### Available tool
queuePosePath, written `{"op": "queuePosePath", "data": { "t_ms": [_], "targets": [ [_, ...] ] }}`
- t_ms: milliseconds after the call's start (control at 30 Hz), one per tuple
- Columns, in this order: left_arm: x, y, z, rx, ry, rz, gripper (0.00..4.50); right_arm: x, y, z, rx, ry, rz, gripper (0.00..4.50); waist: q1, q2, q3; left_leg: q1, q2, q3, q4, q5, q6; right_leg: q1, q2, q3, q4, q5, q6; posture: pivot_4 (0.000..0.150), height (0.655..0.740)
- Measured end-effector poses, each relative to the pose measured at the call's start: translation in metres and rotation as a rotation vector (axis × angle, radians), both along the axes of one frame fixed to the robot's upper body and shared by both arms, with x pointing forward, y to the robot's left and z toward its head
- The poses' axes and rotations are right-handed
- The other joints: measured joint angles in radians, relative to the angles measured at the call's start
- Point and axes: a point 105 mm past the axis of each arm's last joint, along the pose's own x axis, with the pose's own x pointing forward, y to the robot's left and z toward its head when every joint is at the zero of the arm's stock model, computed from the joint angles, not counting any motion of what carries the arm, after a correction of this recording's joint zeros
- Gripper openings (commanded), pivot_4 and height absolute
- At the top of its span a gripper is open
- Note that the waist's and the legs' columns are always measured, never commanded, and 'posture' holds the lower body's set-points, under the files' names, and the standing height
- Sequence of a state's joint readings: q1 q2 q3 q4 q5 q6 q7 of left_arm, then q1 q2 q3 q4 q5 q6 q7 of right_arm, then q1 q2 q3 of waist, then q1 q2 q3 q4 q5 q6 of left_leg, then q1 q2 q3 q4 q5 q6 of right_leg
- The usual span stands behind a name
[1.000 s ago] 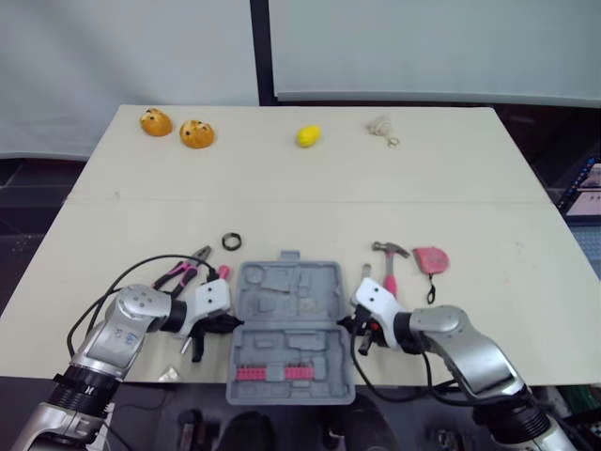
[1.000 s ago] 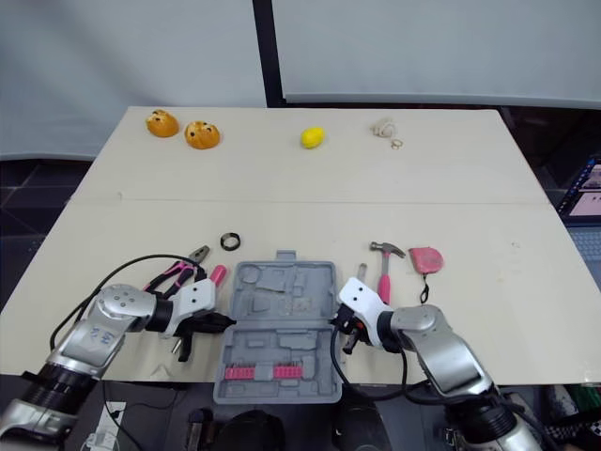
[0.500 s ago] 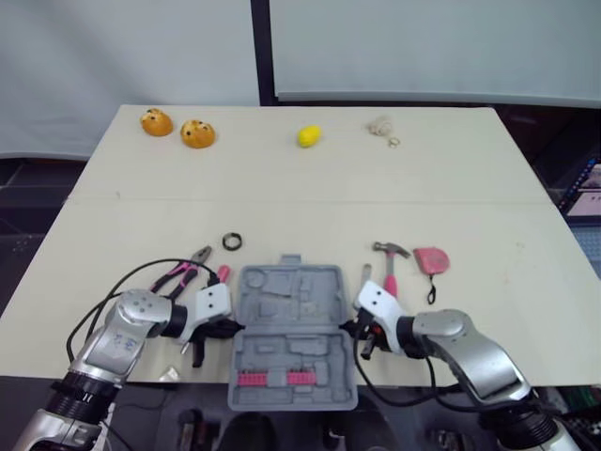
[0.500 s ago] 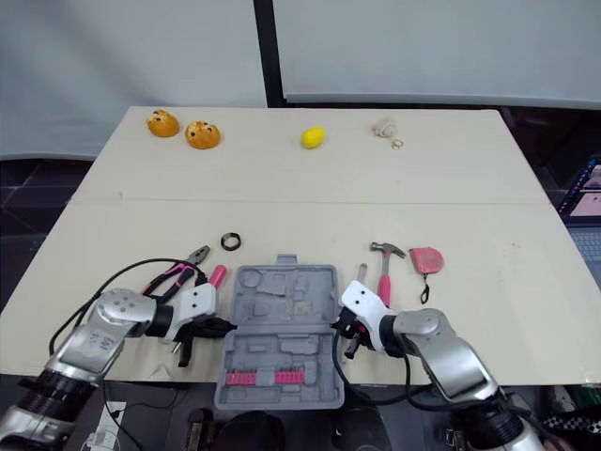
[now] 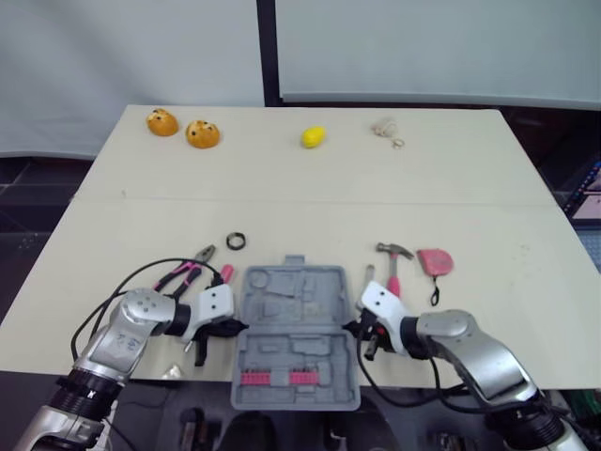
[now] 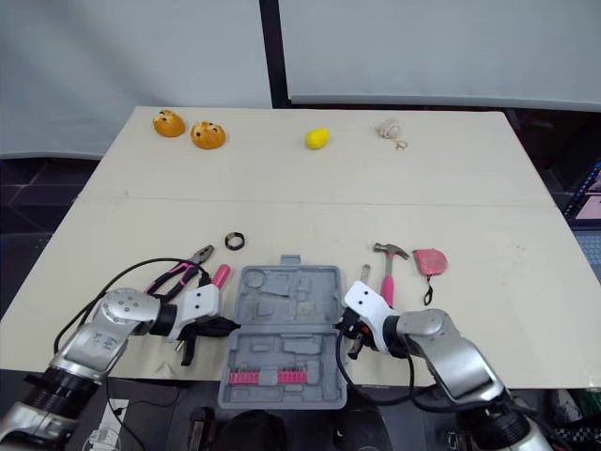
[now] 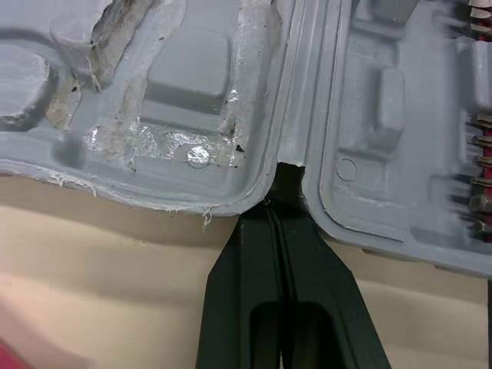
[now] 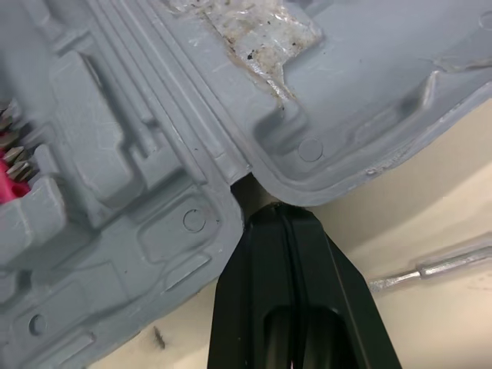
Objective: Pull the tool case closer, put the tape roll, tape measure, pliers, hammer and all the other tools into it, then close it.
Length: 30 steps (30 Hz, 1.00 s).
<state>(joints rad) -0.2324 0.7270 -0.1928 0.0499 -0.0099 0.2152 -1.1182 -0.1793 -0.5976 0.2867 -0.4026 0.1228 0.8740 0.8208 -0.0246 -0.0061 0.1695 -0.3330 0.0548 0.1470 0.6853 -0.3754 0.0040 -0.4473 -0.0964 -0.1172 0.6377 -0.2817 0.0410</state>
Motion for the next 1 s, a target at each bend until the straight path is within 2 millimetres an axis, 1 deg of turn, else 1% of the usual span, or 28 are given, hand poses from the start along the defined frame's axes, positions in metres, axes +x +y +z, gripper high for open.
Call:
{"op": "queuePosePath", "data": {
  "t_ms": [67, 133, 167, 233, 300, 367, 400, 467, 500, 533, 600, 633, 700, 800, 867, 933, 1000],
  "targets": [
    [-0.001, 0.004, 0.003, -0.011, 0.002, 0.0, 0.01, -0.001, -0.012, 0.005, -0.033, -0.017, -0.015, 0.03, 0.0, 0.0, 0.0, -0.001, 0.0, 0.0, 0.0, 0.0, 0.0, 0.0, 0.0, 0.0, 0.0, 0.0, 0.0, 0.15, 0.7292],
    [-0.001, 0.024, 0.013, 0.012, -0.003, 0.019, 0.01, -0.003, -0.03, 0.012, -0.066, -0.029, -0.049, 0.03, -0.001, -0.001, 0.001, -0.001, 0.001, -0.001, 0.0, 0.0, 0.0, -0.001, 0.0, -0.001, -0.001, 0.0, 0.0, 0.15, 0.7292],
    [-0.003, 0.035, 0.022, 0.008, -0.003, 0.033, 0.01, -0.004, -0.04, 0.017, -0.073, -0.037, -0.074, 0.03, -0.003, -0.001, 0.001, -0.002, 0.001, -0.001, 0.0, 0.0, 0.0, -0.001, 0.001, -0.001, -0.001, 0.0, 0.0, 0.15, 0.7292],
    [-0.011, 0.05, 0.037, -0.028, 0.021, 0.043, 0.01, -0.007, -0.054, 0.027, -0.065, -0.049, -0.112, 0.03, -0.006, -0.001, 0.001, 0.0, 0.001, 0.0, -0.002, 0.0, -0.001, -0.001, 0.001, -0.001, -0.002, 0.0, 0.0, 0.15, 0.7292],
    [-0.028, 0.057, 0.054, -0.129, 0.094, 0.054, 0.01, -0.018, -0.069, 0.043, 0.02, -0.04, -0.149, 0.03, -0.002, -0.001, 0.001, -0.001, 0.002, -0.001, -0.002, 0.0, -0.001, 0.0, 0.001, -0.001, -0.002, 0.0, 0.0, 0.15, 0.7292],
    [-0.034, 0.066, 0.067, -0.212, 0.136, 0.11, 0.55, -0.026, -0.084, 0.059, 0.085, -0.041, -0.18, 0.55, 0.0, -0.001, 0.001, 0.0, 0.001, -0.001, -0.002, -0.001, 0.0, 0.0, 0.001, -0.001, -0.003, 0.0, 0.0, 0.15, 0.7292],
    [-0.036, 0.072, 0.075, -0.252, 0.145, 0.144, 0.9, -0.03, -0.093, 0.069, 0.114, -0.049, -0.197, 0.87, 0.003, -0.001, 0.001, 0.0, 0.001, -0.001, -0.001, -0.001, 0.001, 0.001, 0.001, -0.001, -0.003, 0.0, 0.001, 0.15, 0.7292],
    [-0.039, 0.085, 0.085, -0.29, 0.142, 0.197, 1.9, -0.037, -0.11, 0.082, 0.143, -0.06, -0.229, 1.87, 0.005, -0.001, 0.001, 0.001, 0.001, -0.002, -0.002, -0.002, 0.002, 0.002, 0.001, -0.001, -0.004, 0.001, 0.001, 0.15, 0.7292],
    [-0.041, 0.097, 0.087, -0.291, 0.137, 0.246, 2.46, -0.041, -0.122, 0.087, 0.142, -0.06, -0.255, 2.43, 0.005, -0.001, 0.001, 0.001, 0.001, -0.001, -0.002, -0.003, 0.002, 0.002, 0.001, -0.001, -0.005, 0.001, 0.001, 0.15, 0.7292],
    [-0.045, 0.115, 0.087, -0.278, 0.132, 0.315, 2.94, -0.046, -0.14, 0.091, 0.134, -0.062, -0.303, 2.91, 0.006, -0.001, 0.001, 0.001, 0.001, -0.001, -0.003, -0.004, 0.001, 0.002, 0.002, -0.001, -0.006, 0.001, 0.001, 0.15, 0.7292],
    [-0.055, 0.157, 0.087, -0.265, 0.118, 0.493, 4.0, -0.055, -0.185, 0.102, 0.114, -0.088, -0.454, 3.99, 0.001, -0.001, 0.001, 0.001, 0.002, 0.0, -0.004, -0.004, 0.001, 0.002, 0.003, -0.001, -0.01, 0.001, 0.001, 0.15, 0.7292],
    [-0.057, 0.17, 0.089, -0.27, 0.094, 0.556, 4.47, -0.058, -0.2, 0.107, 0.113, -0.111, -0.506, 4.44, 0.0, -0.001, 0.001, 0.001, 0.002, 0.0, -0.004, -0.004, 0.002, 0.002, 0.003, -0.001, -0.01, 0.001, 0.001, 0.15, 0.7292],
    [-0.059, 0.191, 0.091, -0.269, 0.035, 0.652, 4.47, -0.066, -0.22, 0.113, 0.104, -0.145, -0.563, 4.44, -0.001, -0.002, 0.001, 0.001, 0.002, 0.0, -0.004, -0.006, 0.003, 0.003, 0.002, 0.0, -0.01, 0.001, 0.003, 0.15, 0.7292],
    [-0.063, 0.218, 0.083, -0.238, -0.01, 0.771, 4.47, -0.073, -0.239, 0.112, 0.088, -0.161, -0.609, 4.44, -0.001, -0.001, 0.001, 0.002, 0.002, 0.0, -0.004, -0.008, 0.004, 0.003, 0.001, 0.0, -0.01, 0.002, 0.003, 0.15, 0.7292],
    [-0.064, 0.228, 0.079, -0.232, -0.027, 0.818, 4.47, -0.075, -0.247, 0.111, 0.088, -0.174, -0.636, 4.44, -0.002, -0.002, 0.001, 0.002, 0.002, 0.0, -0.004, -0.007, 0.001, 0.003, 0.002, 0.0, -0.01, 0.002, 0.003, 0.15, 0.7292],
    [-0.063, 0.232, 0.079, -0.237, -0.043, 0.834, 4.47, -0.075, -0.251, 0.111, 0.086, -0.185, -0.644, 4.44, -0.002, -0.002, 0.001, 0.002, 0.002, 0.001, -0.004, -0.007, 0.001, 0.003, 0.002, 0.0, -0.009, 0.002, 0.003, 0.15, 0.7292],
    [-0.061, 0.231, 0.081, -0.238, -0.061, 0.824, 4.47, -0.073, -0.252, 0.113, 0.085, -0.204, -0.638, 4.44, -0.002, -0.001, 0.001, 0.003, 0.002, 0.001, -0.004, -0.007, 0.0, 0.003, 0.001, 0.001, -0.009, 0.002, 0.003, 0.15, 0.7292]
  ]
}}
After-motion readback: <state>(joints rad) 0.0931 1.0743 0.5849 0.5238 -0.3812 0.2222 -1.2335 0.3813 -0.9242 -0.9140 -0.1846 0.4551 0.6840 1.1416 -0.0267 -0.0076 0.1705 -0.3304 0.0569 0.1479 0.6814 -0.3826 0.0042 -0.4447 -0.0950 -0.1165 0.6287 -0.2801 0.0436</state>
